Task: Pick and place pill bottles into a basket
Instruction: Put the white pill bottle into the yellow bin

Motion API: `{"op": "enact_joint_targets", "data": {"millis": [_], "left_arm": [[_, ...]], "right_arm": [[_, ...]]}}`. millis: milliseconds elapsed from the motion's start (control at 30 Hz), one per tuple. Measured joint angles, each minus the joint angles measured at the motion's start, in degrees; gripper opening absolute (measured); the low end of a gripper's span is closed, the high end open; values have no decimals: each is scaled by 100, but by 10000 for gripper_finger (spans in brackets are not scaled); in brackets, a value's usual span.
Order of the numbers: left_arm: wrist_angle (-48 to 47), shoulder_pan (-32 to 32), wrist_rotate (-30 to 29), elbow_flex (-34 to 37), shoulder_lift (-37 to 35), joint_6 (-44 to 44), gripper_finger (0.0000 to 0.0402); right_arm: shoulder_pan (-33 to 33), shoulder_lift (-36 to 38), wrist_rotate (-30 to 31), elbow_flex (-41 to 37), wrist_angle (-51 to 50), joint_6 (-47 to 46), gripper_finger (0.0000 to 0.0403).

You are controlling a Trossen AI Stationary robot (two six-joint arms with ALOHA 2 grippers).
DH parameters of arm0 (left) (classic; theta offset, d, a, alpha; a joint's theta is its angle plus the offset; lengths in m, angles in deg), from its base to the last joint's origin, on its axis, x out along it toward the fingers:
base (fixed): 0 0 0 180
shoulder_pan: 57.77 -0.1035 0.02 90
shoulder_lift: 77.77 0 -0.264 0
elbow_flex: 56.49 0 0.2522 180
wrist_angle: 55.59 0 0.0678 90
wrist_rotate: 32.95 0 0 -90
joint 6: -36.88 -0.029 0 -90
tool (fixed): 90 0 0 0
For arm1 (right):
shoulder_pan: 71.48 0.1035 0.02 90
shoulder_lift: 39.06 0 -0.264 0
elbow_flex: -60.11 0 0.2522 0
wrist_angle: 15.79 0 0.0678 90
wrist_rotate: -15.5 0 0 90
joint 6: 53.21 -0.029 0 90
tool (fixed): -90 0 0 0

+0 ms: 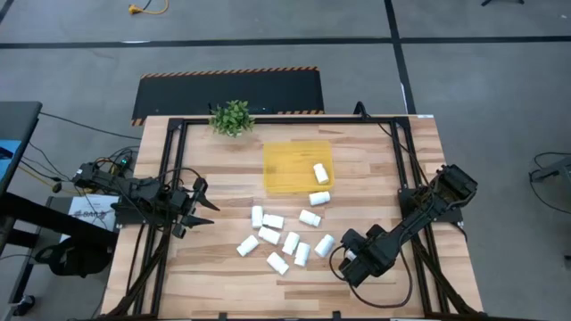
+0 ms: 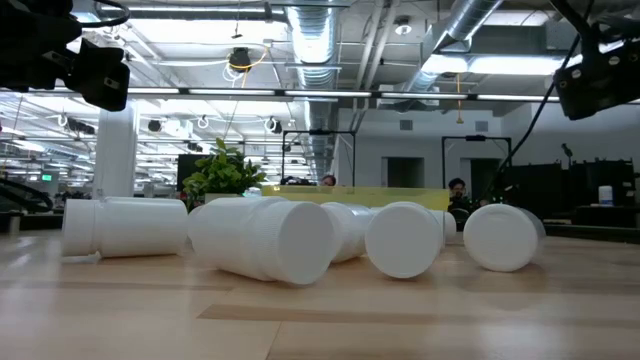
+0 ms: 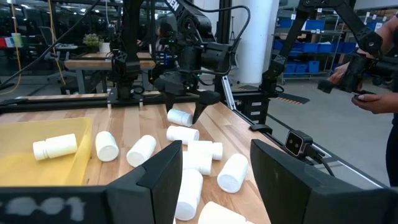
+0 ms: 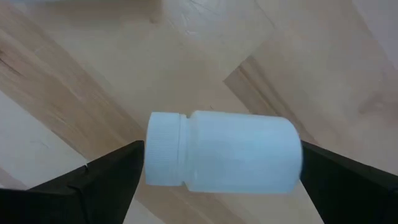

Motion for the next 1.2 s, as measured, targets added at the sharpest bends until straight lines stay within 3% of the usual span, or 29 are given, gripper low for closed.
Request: {"op": "enact_joint_targets", "data": {"millis": [167,433,667,933,1200], "left_arm": [[2,0,0,0,0,0,177],[1,1,0,1,1,-2,177],[0,1,0,1,1,-1,177],[1,1,0,1,2,-2,177],[0,0,0,1,1,-2,177]], "right_arm": [[0,0,-3,0,-32,-1,387],[-119,0,-19,9,28,3,333],[-370,2,-284,242,-142,331,342],[-917,391,-292,709,-904,1205,332],[-1952,954,-299,1071,-1164,2583,340]]}}
